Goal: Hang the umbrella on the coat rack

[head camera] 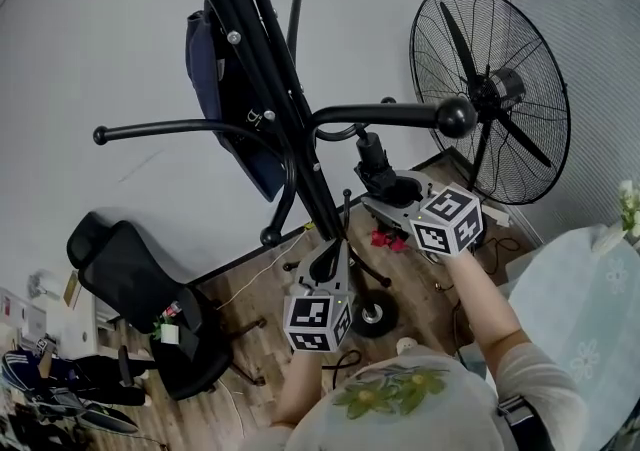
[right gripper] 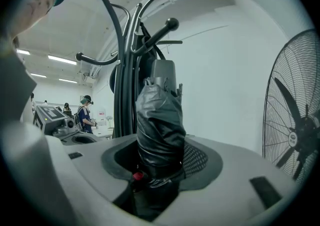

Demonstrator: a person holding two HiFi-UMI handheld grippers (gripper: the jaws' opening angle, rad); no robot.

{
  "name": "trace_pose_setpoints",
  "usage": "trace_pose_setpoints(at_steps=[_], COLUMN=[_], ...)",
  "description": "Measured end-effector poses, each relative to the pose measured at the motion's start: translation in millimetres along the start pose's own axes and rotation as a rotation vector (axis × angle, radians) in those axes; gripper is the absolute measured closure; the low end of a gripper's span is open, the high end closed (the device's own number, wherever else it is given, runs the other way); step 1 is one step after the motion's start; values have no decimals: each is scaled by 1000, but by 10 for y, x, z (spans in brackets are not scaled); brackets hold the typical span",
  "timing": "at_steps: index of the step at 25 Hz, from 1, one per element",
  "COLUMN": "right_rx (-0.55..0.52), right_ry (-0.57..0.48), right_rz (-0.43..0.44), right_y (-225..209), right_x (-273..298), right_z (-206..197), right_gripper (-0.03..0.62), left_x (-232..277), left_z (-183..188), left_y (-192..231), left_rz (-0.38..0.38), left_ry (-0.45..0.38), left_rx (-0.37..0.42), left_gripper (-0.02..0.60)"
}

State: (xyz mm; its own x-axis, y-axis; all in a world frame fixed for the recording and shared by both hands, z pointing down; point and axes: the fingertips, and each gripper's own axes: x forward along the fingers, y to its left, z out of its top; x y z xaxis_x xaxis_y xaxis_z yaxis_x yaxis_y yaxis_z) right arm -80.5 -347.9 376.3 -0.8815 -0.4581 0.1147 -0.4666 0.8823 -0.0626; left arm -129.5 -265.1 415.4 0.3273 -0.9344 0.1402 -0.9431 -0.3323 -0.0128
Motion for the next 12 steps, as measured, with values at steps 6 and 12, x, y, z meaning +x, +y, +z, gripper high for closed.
trace_pose_setpoints(at_steps=[6, 12], right_rx=[3, 11], right_ry=[-16, -1], right_rz=[-12, -16], right_y=[-2, -17], right_x=[27, 69], right_z=[-18, -104], right_gripper=[373, 373], left_x=[-14, -12], left_z=[-10, -42], left_y=[23, 51], left_rz=[4, 9], left_ry=[4, 10], left_rx=[-1, -3], left_gripper=[577, 577])
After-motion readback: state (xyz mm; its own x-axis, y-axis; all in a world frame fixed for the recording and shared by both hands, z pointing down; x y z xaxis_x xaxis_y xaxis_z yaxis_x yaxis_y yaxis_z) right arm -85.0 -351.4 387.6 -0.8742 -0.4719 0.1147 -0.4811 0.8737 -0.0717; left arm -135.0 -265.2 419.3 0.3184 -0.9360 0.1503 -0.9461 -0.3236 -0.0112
